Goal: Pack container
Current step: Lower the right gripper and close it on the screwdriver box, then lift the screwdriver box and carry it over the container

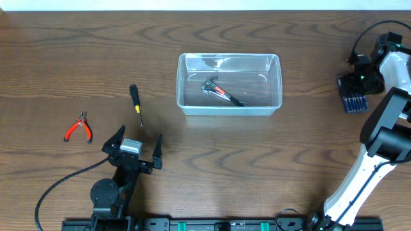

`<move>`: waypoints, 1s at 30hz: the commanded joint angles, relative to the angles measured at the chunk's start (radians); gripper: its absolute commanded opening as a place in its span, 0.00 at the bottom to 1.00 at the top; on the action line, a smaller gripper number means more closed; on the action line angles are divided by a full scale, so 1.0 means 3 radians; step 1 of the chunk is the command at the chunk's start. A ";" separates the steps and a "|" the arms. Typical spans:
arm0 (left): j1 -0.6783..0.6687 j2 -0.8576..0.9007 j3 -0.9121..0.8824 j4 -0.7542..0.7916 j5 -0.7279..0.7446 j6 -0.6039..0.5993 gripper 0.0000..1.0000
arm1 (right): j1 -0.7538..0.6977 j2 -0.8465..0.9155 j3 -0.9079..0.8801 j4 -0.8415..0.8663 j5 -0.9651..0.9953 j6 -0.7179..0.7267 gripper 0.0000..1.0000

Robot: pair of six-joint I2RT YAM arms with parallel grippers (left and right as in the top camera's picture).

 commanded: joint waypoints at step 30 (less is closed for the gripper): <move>0.0014 -0.0020 -0.0078 -0.0085 0.0079 -0.0029 0.98 | 0.0935 0.0041 0.1560 -0.0689 -0.0064 0.0046 0.45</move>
